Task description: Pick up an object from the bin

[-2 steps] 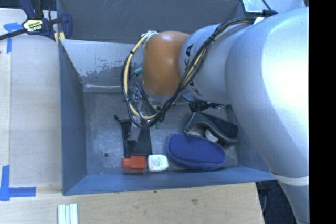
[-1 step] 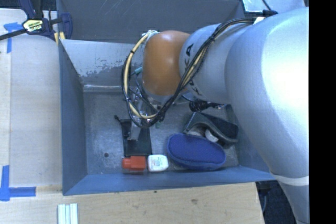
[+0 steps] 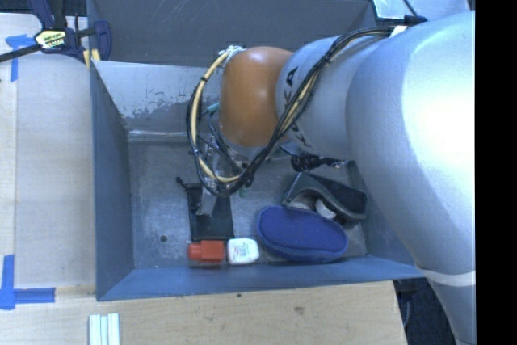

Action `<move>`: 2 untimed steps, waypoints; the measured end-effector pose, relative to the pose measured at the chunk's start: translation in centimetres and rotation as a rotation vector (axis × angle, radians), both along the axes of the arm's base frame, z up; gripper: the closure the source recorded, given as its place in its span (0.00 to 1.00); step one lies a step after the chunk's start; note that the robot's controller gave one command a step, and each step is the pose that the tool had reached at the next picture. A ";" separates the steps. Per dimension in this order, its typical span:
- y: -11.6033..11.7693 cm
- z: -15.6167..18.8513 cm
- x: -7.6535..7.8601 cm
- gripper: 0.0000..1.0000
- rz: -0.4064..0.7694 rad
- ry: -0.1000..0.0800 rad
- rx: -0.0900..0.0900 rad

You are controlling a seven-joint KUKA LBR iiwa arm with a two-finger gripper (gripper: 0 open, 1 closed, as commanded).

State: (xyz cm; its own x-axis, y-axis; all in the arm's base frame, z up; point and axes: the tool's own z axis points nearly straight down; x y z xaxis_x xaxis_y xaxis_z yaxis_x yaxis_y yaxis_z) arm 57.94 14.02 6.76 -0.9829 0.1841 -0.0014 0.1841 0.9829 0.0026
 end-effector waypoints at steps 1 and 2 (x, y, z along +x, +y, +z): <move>0.0 0.0 0.1 0.00 -0.001 -0.001 0.001; -0.1 0.2 0.2 1.00 -0.002 -0.004 0.001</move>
Offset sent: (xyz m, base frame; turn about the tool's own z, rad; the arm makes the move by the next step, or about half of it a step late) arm 0.0000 0.0000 0.0000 0.0000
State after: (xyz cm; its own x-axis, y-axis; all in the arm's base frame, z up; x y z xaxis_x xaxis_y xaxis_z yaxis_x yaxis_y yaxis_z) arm 58.11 13.95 6.92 -0.9825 0.1862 -0.0053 0.1862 0.9825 0.0046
